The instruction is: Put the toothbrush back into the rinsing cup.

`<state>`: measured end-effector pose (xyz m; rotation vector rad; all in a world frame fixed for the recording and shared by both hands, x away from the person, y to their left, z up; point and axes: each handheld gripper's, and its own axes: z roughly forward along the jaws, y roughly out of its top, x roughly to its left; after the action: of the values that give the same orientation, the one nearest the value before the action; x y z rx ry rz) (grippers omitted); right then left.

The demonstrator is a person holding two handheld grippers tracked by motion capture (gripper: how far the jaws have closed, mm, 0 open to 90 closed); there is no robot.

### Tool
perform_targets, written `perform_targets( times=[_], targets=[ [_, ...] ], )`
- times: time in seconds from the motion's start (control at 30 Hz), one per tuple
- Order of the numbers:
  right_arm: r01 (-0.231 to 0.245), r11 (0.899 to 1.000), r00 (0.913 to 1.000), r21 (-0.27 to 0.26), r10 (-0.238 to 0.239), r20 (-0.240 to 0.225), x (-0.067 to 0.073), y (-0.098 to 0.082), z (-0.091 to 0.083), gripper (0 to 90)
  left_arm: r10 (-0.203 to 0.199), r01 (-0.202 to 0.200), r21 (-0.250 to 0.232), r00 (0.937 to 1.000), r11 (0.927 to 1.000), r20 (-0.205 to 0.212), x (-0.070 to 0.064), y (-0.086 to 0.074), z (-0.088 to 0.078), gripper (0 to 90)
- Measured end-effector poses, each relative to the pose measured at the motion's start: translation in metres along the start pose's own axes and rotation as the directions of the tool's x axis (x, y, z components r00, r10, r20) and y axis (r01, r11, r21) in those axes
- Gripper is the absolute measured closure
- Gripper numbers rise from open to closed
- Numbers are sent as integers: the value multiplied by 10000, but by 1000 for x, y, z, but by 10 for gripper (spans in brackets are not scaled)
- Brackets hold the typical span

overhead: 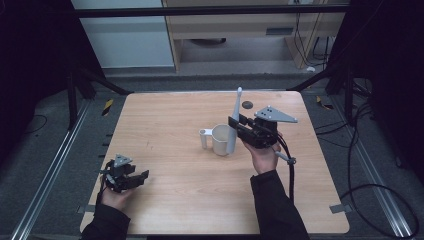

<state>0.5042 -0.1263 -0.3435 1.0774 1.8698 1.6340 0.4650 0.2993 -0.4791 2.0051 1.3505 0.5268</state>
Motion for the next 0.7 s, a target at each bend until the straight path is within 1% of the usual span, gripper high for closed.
perform_targets(
  times=[0.27,0.3,0.37,0.4,0.47,0.5,0.53,0.67,0.7],
  targets=[
    [-147,9997,9999,-186,147,-2,-1,6,17,678,-42,42,-15,10000,10000,7,0,0,0,385],
    [-191,9994,9998,-279,192,38,-3,7,21,679,-40,40,-13,10000,10000,12,0,0,0,385],
    [-252,9993,9997,-286,254,51,-4,7,23,679,-31,31,-1,10000,10000,6,1,0,0,385],
    [-347,9990,9993,-283,350,108,-6,7,28,678,-5,5,20,10000,10000,7,1,0,0,385],
    [-354,9989,9992,-310,359,145,-8,7,30,678,-21,21,4,10000,10000,6,1,0,0,385],
    [-385,9989,9990,-251,390,213,-11,7,35,678,-18,18,1,10000,10000,6,1,0,0,385],
    [-385,9989,9990,-251,390,213,-11,7,35,678,-18,18,-2,10000,10000,4,1,0,0,385],
    [-563,9980,9980,-280,571,282,-17,7,44,678,32,-32,40,10000,10000,-10,1,0,0,386],
    [-520,9984,9979,-202,527,365,-19,6,49,678,37,-37,34,10000,10000,-12,1,0,0,386]
  ],
)
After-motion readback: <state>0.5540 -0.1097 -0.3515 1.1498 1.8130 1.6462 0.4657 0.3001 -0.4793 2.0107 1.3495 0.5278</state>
